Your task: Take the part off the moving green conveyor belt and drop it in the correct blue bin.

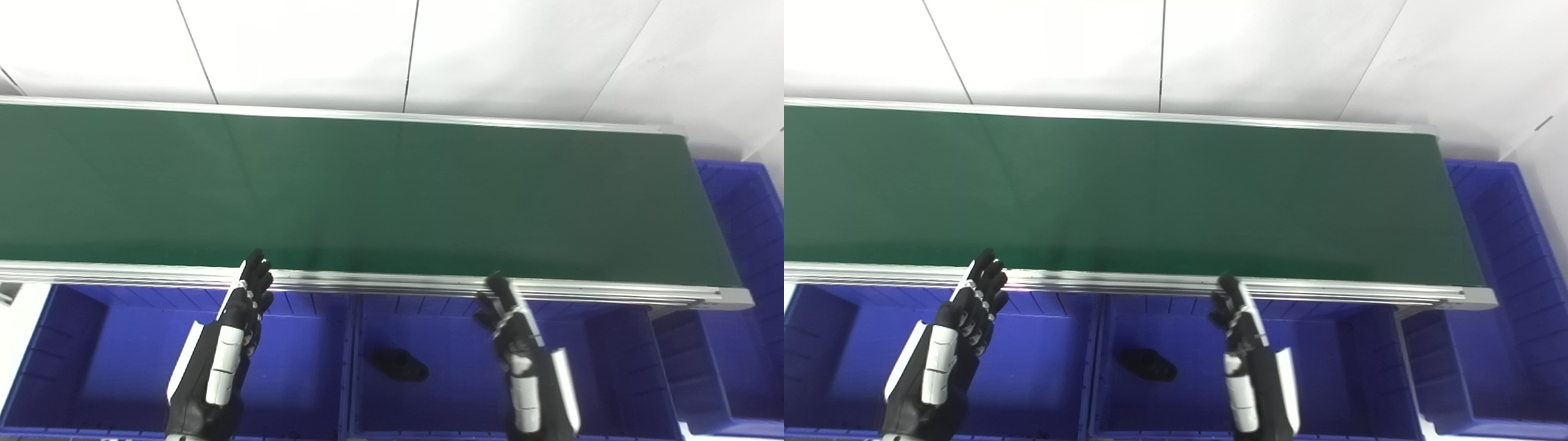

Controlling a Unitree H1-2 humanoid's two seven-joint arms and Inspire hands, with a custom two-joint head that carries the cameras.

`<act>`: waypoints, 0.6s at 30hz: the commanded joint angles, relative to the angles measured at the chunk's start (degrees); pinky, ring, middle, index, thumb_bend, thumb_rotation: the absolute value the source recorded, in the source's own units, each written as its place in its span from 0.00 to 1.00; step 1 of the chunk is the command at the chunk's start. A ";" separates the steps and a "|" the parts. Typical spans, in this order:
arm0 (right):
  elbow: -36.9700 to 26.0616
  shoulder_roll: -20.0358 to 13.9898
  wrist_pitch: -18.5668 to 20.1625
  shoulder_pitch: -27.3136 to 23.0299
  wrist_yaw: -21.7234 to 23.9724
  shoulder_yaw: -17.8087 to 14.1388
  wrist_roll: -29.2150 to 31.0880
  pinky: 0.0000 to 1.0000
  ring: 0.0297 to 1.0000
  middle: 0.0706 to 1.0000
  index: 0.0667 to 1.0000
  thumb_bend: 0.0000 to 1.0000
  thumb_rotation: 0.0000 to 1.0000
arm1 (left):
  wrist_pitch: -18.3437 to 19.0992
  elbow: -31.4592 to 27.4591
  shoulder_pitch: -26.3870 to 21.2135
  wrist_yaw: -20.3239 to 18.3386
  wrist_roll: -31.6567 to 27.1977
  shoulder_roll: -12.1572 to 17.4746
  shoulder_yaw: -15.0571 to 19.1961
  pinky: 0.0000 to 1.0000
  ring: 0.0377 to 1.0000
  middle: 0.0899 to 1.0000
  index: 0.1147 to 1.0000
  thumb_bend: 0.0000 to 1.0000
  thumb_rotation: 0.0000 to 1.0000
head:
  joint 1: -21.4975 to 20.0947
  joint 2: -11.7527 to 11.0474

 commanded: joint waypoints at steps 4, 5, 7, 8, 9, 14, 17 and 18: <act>2.65 4.85 -5.35 -1.78 -2.44 3.55 -3.11 0.92 0.93 0.94 0.95 0.81 1.00 | -3.29 -1.10 0.72 -0.65 1.48 -0.29 -0.42 1.00 1.00 1.00 1.00 0.63 0.99 | 0.65 -0.21; 2.80 4.53 -5.69 -2.03 -2.61 3.56 -3.21 0.93 0.93 0.94 0.95 0.80 1.00 | -3.61 -0.96 0.75 -0.66 1.61 -0.36 -0.49 1.00 1.00 1.00 1.00 0.63 0.99 | 1.09 -0.27; 3.23 4.12 -6.61 -2.43 -3.01 3.55 -3.42 0.94 0.93 0.94 0.95 0.80 1.00 | -4.10 -0.77 0.87 -0.61 1.74 -0.49 -0.54 1.00 1.00 1.00 1.00 0.64 0.99 | 1.30 -0.30; 3.53 3.97 -7.27 -2.59 -3.17 3.52 -3.64 0.93 0.93 0.94 0.94 0.80 1.00 | -4.16 -0.77 0.99 -0.52 1.74 -0.60 -0.52 1.00 1.00 1.00 1.00 0.64 0.99 | 1.33 -0.33; 3.77 3.91 -7.80 -2.72 -3.32 3.50 -3.98 0.93 0.93 0.94 0.94 0.79 1.00 | -4.28 -0.75 1.08 -0.49 1.71 -0.65 -0.51 1.00 1.00 1.00 1.00 0.65 0.99 | 1.34 -0.35; 3.75 3.24 -7.65 -3.04 -3.30 3.77 -4.50 0.93 0.93 0.94 0.95 0.79 1.00 | -4.86 -0.68 1.32 -0.62 1.76 -0.70 -0.52 1.00 1.00 1.00 1.00 0.64 0.99 | 1.28 -0.42; 3.17 2.85 -6.73 -2.99 -3.03 4.16 -3.81 0.93 0.93 0.95 0.95 0.79 0.98 | -5.68 -0.38 1.40 -0.61 1.79 -0.78 -0.51 1.00 1.00 1.00 1.00 0.64 0.99 | 1.28 -0.42; 2.76 2.78 -6.13 -2.87 -2.91 4.28 -3.94 0.93 0.93 0.95 0.95 0.79 0.98 | -6.01 -0.21 1.41 -0.65 1.72 -0.79 -0.53 1.00 1.00 1.00 1.00 0.64 0.99 | 1.31 -0.45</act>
